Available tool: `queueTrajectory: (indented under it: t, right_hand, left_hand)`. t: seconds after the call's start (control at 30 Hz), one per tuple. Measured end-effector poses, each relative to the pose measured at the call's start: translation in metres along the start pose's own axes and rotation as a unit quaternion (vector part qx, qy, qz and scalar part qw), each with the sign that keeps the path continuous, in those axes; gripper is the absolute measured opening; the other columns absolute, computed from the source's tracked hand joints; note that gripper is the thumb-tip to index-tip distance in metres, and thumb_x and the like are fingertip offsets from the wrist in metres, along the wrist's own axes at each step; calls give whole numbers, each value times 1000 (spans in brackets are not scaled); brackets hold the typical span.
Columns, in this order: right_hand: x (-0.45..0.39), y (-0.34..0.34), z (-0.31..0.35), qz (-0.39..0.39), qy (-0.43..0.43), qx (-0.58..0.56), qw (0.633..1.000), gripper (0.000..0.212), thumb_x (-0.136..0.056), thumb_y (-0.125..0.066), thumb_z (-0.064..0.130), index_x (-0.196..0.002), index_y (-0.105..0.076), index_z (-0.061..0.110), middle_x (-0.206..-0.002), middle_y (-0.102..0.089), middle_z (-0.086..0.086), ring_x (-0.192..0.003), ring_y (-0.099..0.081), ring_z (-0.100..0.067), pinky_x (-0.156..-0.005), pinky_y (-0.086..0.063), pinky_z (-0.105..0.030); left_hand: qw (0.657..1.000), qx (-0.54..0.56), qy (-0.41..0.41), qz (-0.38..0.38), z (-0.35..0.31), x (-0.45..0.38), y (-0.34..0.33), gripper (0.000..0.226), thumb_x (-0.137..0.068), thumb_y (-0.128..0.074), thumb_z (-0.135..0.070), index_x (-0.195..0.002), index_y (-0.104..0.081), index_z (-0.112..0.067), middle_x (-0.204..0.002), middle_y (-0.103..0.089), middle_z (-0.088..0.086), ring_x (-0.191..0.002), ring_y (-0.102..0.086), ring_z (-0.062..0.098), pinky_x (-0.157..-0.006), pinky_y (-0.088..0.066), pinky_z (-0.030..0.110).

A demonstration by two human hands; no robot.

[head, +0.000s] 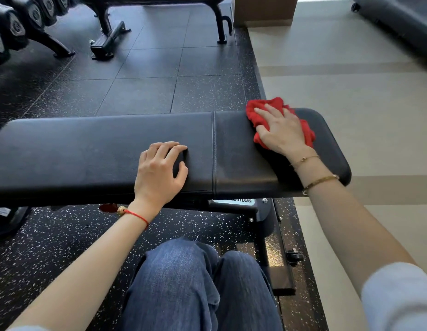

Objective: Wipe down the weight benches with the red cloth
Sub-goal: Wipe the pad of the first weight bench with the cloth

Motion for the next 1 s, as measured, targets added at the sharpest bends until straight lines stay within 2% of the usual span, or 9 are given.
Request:
queueTrajectory:
  t: [0.13,0.23,0.4,0.53,0.63,0.77,0.87,1.0]
  right_hand:
    - [22,-17,80,23,129,-7,991,53,-95,-45,39,-148,-37,38,-160,-28,6,-142,-32,-28,-122,-15,-40]
    - [58,-22,105,26,182,-29,983,54,-92,-47,40,-146,-39,41,-159,-30,11,-144,-30,-25,-121,-16,-40]
    - [75,-12,66,3,173,-45,984,53,-92,-46,40,-145,-39,42,-157,-33,13,-146,-28,-21,-122,-17,-41]
    - [30,-8,50,-16,100,-36,994,50,-96,-46,37,-146,-42,35,-158,-33,7,-144,-29,-26,-123,-11,-39]
    - [-7,-17,71,7,78,-20,997,51,-97,-41,40,-148,-37,36,-160,-29,7,-144,-28,-30,-123,-10,-40]
    - [-13,-30,136,35,140,0,990,52,-97,-40,41,-148,-36,37,-161,-26,7,-144,-29,-28,-122,-13,-40]
    - [32,-38,182,41,226,-8,973,54,-94,-45,41,-147,-39,39,-160,-29,9,-143,-30,-28,-121,-14,-40]
    - [82,-34,168,35,263,-44,963,54,-92,-48,41,-145,-40,41,-158,-31,13,-145,-28,-25,-121,-16,-41]
  left_hand:
    - [1000,4,3,3,0,0,1,38,-90,-47,-33,-123,-63,-23,-125,-62,-5,-118,-53,21,-98,-40,38]
    - [1000,12,1,9,-1,0,3,38,-90,-48,-33,-123,-64,-21,-126,-62,-4,-119,-53,22,-99,-40,38]
    - [999,30,-10,10,1,0,6,38,-91,-48,-31,-122,-65,-18,-127,-63,-2,-122,-53,22,-100,-43,39]
    - [1000,22,3,-16,18,0,18,35,-91,-50,-31,-120,-66,-17,-125,-64,-1,-121,-55,24,-100,-44,41]
    - [999,16,35,-10,44,-1,24,37,-91,-50,-32,-120,-66,-16,-125,-65,1,-122,-55,25,-100,-44,43]
    - [997,6,74,-14,69,3,29,36,-89,-51,-32,-117,-67,-15,-122,-67,2,-119,-56,26,-97,-43,43]
    - [995,11,95,-14,74,6,27,37,-89,-49,-34,-116,-67,-14,-122,-66,3,-119,-55,27,-97,-42,43]
    - [994,24,107,-21,76,6,27,36,-90,-49,-32,-115,-68,-14,-121,-67,2,-119,-55,25,-99,-41,42]
Point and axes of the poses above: each hand's wrist, its own x-axis away from the middle knuckle, its own y-axis out of the back of the hand, z = x × y, the point moved 9 cm from there along -x, towards the middle knuckle
